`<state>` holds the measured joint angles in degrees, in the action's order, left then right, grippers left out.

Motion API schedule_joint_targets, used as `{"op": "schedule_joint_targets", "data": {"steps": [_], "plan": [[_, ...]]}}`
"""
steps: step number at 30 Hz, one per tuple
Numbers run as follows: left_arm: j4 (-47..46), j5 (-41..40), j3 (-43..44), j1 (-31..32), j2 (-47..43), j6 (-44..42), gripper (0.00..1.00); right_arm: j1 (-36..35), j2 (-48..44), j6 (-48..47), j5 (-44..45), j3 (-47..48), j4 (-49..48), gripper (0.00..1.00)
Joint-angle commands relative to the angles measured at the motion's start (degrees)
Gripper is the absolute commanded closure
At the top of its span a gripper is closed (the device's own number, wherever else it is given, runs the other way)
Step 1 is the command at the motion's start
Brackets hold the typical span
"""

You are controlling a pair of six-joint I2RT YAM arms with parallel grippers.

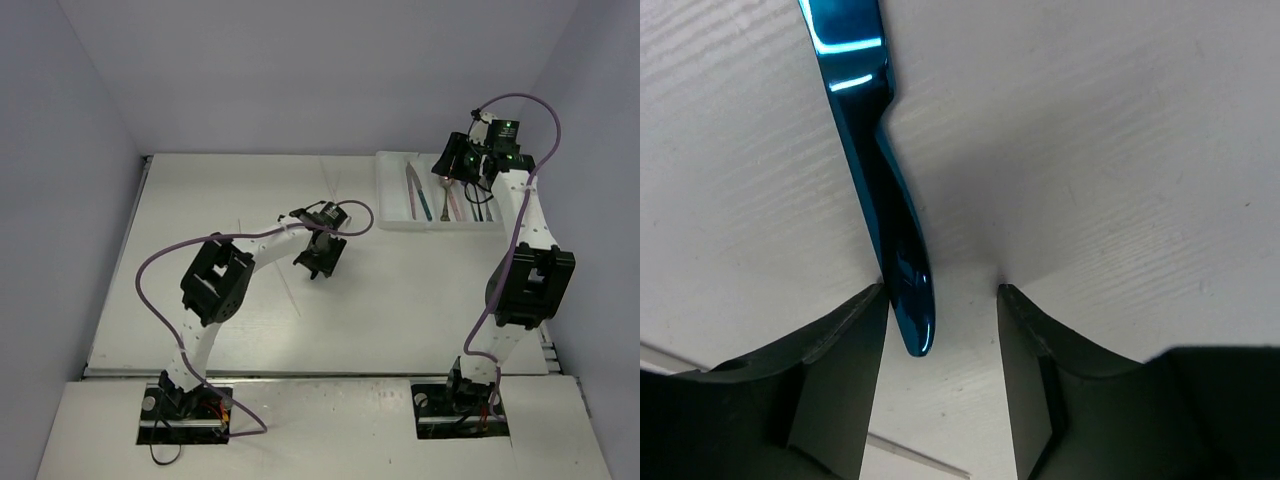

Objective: Sort the eating utensils into containers

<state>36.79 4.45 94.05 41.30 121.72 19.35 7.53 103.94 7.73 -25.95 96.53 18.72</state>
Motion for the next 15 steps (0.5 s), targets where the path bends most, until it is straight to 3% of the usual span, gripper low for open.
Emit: {"op": "schedule_joint_targets", "data": {"steps": [1,15], "plan": [[3.3,0.7,5.2,-0.2,2.6,0.4,0.56,0.3,-1.7,0.2,-0.9,1.4,-1.1,0.52],[5.9,2.8,14.7,-5.2,12.5,1.9,0.63,0.8,-1.7,-0.3,-1.1,0.8,-1.0,0.52]]}}
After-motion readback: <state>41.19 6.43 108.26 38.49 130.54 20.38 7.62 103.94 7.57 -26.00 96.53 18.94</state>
